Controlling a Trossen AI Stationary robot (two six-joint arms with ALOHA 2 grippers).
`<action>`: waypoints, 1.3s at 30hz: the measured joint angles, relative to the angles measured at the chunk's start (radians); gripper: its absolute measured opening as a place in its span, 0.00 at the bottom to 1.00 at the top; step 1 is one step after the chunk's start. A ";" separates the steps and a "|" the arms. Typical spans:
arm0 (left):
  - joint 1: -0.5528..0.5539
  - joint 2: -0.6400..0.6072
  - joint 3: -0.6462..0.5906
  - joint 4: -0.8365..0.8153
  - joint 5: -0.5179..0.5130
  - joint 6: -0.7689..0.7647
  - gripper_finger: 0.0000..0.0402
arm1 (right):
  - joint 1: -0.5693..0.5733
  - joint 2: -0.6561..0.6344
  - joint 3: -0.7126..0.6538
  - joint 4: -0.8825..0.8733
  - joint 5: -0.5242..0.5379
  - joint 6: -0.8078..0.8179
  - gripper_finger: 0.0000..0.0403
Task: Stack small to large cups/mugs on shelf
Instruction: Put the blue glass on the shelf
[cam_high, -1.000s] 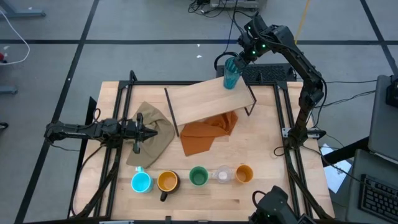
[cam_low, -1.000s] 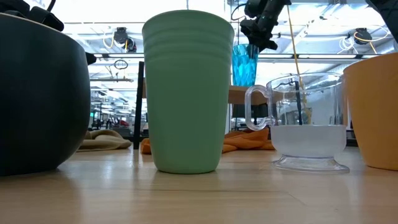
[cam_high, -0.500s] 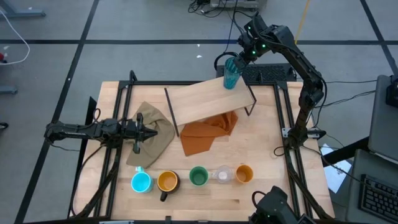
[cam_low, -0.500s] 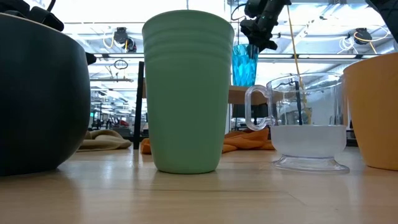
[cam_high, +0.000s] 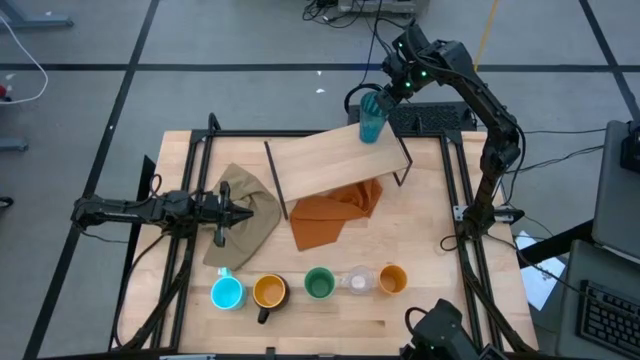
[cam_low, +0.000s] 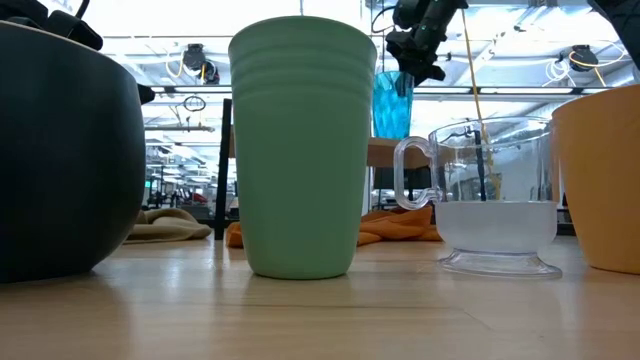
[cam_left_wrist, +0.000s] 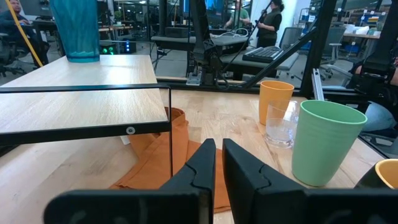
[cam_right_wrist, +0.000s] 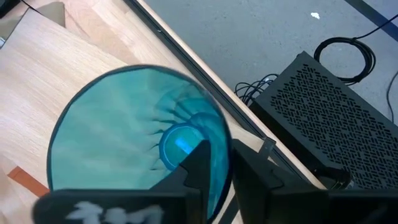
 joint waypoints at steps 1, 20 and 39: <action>0.000 0.000 0.000 0.000 0.000 0.000 0.08 | 0.000 0.000 0.000 -0.001 0.000 0.001 0.15; 0.000 0.000 0.000 0.000 0.000 0.000 0.08 | 0.017 -0.005 0.006 -0.008 -0.007 0.013 0.21; 0.000 0.000 0.000 0.000 0.000 0.000 0.08 | 0.018 -0.018 0.006 0.006 -0.009 0.013 0.22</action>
